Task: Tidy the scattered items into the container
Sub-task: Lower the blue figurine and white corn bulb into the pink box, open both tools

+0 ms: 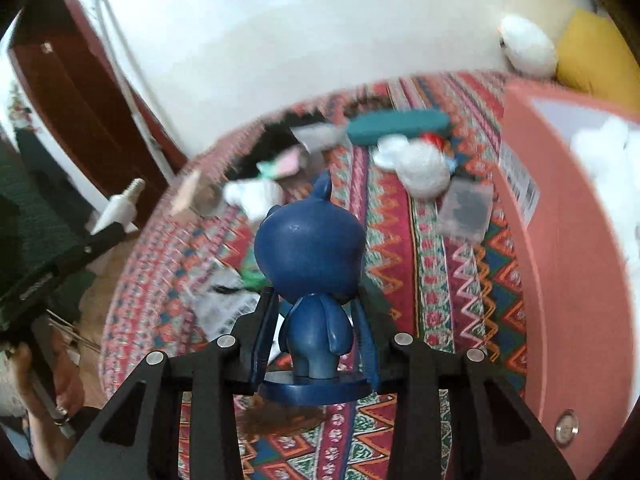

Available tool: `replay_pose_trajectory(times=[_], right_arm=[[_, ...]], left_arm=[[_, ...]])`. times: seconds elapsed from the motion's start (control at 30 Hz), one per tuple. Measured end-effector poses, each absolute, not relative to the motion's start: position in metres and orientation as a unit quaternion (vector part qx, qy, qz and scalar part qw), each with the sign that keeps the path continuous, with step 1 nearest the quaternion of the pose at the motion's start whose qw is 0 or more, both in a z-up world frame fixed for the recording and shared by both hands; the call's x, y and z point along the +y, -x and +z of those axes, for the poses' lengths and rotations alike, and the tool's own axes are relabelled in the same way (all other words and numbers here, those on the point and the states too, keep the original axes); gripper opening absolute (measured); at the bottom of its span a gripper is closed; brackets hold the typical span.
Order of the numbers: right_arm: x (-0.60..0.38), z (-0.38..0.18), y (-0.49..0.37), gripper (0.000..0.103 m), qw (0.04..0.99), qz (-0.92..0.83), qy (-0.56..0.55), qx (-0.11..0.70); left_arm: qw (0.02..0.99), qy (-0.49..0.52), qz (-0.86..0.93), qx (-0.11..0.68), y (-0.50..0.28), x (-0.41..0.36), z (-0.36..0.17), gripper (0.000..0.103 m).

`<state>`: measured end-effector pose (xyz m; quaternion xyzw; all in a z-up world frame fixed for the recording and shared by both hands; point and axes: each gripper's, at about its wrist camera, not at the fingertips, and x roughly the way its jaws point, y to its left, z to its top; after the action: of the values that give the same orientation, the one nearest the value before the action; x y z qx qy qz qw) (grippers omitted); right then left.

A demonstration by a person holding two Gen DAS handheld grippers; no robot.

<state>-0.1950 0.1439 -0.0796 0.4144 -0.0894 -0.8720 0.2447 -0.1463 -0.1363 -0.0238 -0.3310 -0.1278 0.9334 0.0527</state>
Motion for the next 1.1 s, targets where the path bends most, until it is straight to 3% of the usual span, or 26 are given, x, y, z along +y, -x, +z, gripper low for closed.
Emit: replay_pose_trajectory(times=[0.67, 1.1], right_arm=[[0.191, 0.025, 0.11, 0.04, 0.247, -0.933, -0.246, -0.09], [0.296, 0.05, 0.066, 0.04, 0.135, -0.965, -0.186, -0.126]], left_arm=[[0.14, 0.268, 0.948, -0.104, 0.123, -0.048, 0.048, 0.028], [0.243, 0.263, 0.931, -0.07, 0.137, 0.088, 0.079, 0.028]])
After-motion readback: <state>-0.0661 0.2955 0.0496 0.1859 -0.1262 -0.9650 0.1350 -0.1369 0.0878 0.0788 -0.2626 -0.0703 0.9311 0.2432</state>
